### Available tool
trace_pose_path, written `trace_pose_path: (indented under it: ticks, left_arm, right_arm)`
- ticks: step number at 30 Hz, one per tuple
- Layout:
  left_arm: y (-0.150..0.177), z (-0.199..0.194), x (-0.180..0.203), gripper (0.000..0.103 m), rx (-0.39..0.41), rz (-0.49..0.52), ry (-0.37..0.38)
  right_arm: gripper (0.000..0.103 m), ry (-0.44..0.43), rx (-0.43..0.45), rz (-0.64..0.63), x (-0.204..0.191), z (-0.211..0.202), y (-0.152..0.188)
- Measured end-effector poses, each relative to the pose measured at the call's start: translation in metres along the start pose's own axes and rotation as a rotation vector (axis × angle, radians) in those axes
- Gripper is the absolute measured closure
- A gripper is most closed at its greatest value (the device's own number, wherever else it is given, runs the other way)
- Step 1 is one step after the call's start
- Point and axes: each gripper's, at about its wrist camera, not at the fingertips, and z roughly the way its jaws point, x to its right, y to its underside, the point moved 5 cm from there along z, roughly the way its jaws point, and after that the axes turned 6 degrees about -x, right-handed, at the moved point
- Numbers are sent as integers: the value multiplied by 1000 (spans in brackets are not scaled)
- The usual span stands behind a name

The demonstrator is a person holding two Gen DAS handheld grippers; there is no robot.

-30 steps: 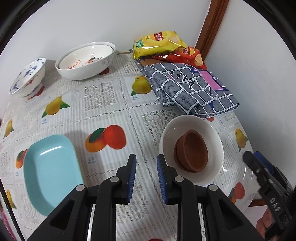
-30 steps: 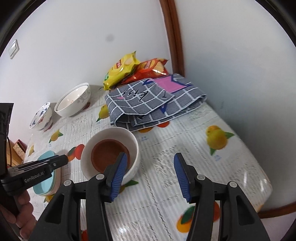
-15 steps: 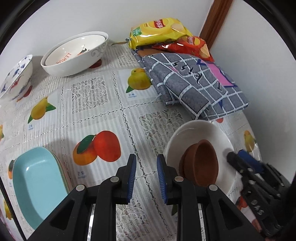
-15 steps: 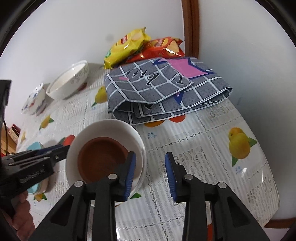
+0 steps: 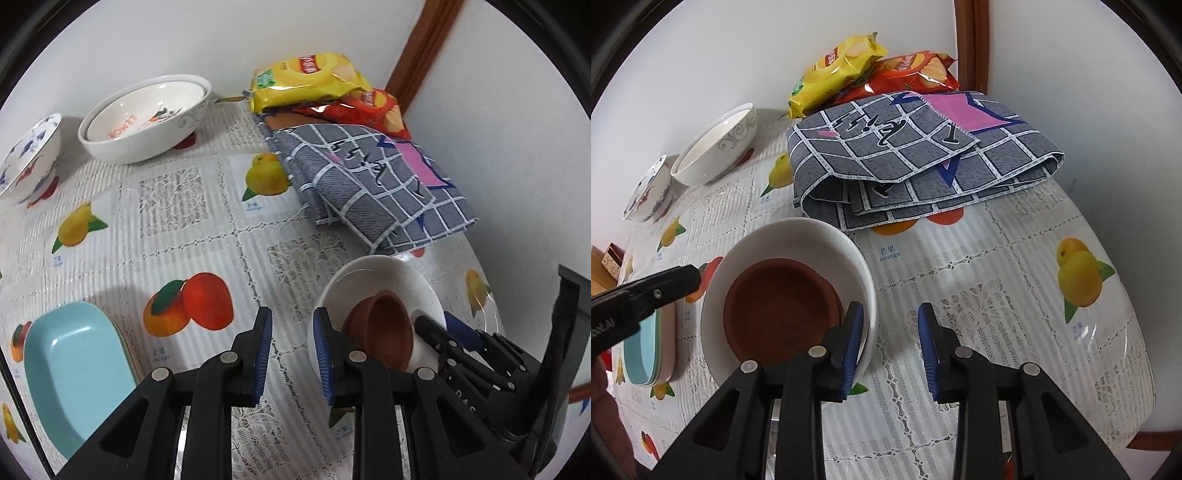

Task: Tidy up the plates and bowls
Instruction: 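Move both grippers to the rim of the large white bowl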

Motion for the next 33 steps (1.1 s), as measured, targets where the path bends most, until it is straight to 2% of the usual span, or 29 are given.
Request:
trace_pose_path:
  ticks: [4,12,15,31,33]
  left_arm:
    - [3,13,6,79,-28,21,-17]
    - [9,37,12,79,-71,51,-73]
    - [10,42,11,78,-76,49,-72]
    - [9,53,8,79,-59,23,-63]
    - [9,54,8,79,-59,23,-60]
  right_arm:
    - [73,-6,6,10,2,-1,-1]
    - [64,12,-13,-9,1,4,-2]
    - [60,20,-22,-16,2,7,-3]
    - [58,19,12,-40,1,13,-2]
    - [60,18,18,-40,1,13,-3]
